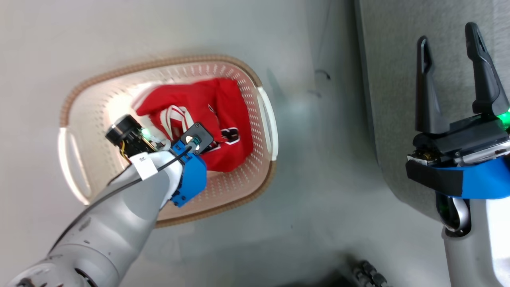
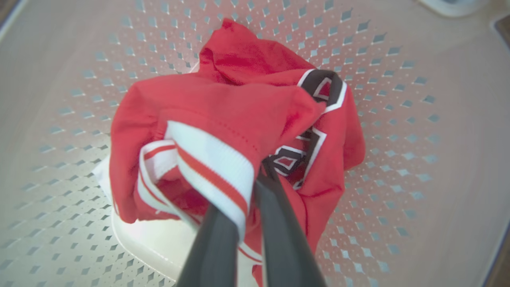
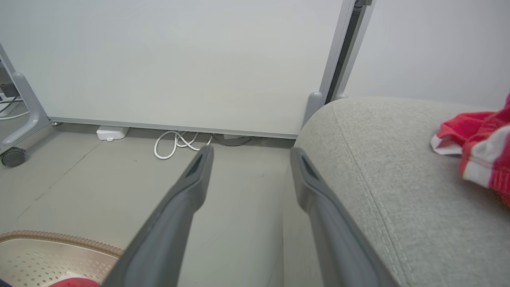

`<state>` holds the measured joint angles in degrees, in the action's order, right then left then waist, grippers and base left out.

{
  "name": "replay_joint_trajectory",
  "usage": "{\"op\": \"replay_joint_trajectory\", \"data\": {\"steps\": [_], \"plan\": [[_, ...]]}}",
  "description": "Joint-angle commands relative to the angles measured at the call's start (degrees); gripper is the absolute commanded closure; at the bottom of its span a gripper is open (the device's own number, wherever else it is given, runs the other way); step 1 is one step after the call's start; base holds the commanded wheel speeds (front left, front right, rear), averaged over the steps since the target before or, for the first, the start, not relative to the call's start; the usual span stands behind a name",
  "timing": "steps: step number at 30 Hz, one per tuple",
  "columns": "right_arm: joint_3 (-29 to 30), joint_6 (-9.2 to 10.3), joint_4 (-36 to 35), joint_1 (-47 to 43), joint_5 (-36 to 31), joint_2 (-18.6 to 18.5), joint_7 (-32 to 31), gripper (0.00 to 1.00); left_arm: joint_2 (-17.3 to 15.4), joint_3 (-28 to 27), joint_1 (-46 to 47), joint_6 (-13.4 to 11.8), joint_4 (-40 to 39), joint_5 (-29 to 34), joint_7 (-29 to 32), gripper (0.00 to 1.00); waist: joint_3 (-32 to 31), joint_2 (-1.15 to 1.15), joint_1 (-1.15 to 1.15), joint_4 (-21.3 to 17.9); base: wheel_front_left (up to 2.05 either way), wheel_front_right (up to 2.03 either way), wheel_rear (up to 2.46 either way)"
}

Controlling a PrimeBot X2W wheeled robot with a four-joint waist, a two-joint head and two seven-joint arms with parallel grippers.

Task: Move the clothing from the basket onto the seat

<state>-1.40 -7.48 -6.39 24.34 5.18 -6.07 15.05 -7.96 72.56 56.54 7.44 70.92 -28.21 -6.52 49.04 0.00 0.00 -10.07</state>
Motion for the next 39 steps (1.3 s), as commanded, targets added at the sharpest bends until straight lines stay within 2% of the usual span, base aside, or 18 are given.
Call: {"op": "replay_joint_trajectory", "data": {"steps": [1,10,20,25,39], "plan": [[0.12,-0.03,0.30,-0.55,0.13,-0.32,0.20,0.00,0.29,-0.38,-0.45,0.03,0.00,-0.67,-0.61,1.00,-3.07,0.00,0.00,1.32,0.00,0.00,0.00],[-0.53,-0.03,4.11,-3.43,0.51,-0.52,0.20,0.00,2.02,-0.94,-4.84,0.03,-0.37,-5.51,-6.18,1.00,-13.84,0.00,0.00,3.51,0.00,0.00,0.00],[-0.53,-0.03,7.55,-7.98,0.43,-0.60,0.20,0.00,1.76,-3.68,-9.35,0.03,-4.23,-10.55,-8.76,1.00,-25.28,0.00,0.00,6.05,0.00,0.00,0.00],[-0.48,-0.03,8.82,-10.62,0.48,-0.68,0.20,0.00,0.05,-7.34,-11.91,-0.10,-9.66,-9.94,-8.72,1.00,-30.47,0.00,0.00,7.25,0.00,0.00,0.00],[-0.90,-0.03,11.04,-15.87,0.71,0.21,0.20,0.00,-2.92,-22.69,-16.80,-1.22,-23.13,-6.10,-8.75,1.00,-40.41,0.00,0.00,8.52,0.00,0.00,0.00]]}}
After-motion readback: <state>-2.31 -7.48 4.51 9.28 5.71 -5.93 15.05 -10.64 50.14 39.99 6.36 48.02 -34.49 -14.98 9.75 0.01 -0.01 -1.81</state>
